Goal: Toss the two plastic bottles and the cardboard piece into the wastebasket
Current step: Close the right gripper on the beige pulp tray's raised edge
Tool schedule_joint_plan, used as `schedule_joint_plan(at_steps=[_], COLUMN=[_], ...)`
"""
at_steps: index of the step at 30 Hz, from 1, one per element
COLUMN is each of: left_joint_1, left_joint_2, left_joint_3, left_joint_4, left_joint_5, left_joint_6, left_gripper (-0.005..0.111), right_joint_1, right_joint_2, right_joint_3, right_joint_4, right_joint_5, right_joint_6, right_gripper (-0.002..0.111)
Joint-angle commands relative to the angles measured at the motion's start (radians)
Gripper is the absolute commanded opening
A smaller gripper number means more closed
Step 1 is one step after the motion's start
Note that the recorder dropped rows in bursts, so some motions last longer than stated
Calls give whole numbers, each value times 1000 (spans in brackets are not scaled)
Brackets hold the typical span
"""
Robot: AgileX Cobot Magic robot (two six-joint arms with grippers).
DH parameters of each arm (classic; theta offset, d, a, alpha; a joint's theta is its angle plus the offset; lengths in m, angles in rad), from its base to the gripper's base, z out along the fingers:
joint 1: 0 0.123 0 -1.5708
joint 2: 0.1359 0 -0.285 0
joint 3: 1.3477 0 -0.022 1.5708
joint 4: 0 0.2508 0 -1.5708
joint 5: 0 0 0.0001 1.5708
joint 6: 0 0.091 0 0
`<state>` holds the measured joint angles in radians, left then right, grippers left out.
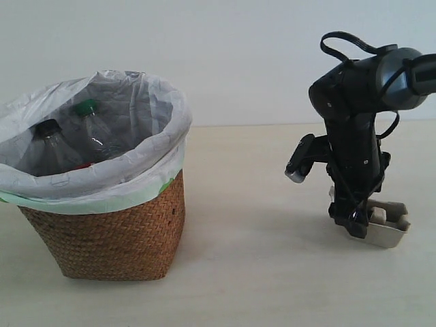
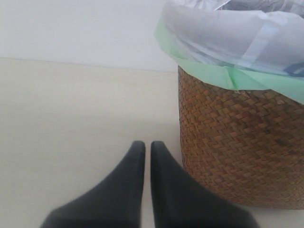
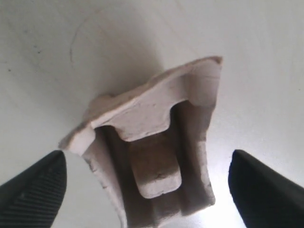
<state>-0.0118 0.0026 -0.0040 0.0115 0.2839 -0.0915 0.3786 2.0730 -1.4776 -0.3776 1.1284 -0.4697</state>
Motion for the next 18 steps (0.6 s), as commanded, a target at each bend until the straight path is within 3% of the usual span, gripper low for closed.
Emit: schedule_joint_plan(at_steps=[1, 18], left_joint_1=[2, 2], left_joint_2=[-3, -3], left_joint_3=[4, 4], left_joint_4=[5, 5], left_joint_5=[-7, -7], left_joint_6=[-5, -5], left_gripper=[4, 4], right_joint_1=[-10, -10], right_joint_2=[-5, 5], right_joint_3=[0, 0], right_joint_4=[2, 47], right_joint_5=[-13, -42], right_joint_6=[-13, -39], right_gripper=[82, 82])
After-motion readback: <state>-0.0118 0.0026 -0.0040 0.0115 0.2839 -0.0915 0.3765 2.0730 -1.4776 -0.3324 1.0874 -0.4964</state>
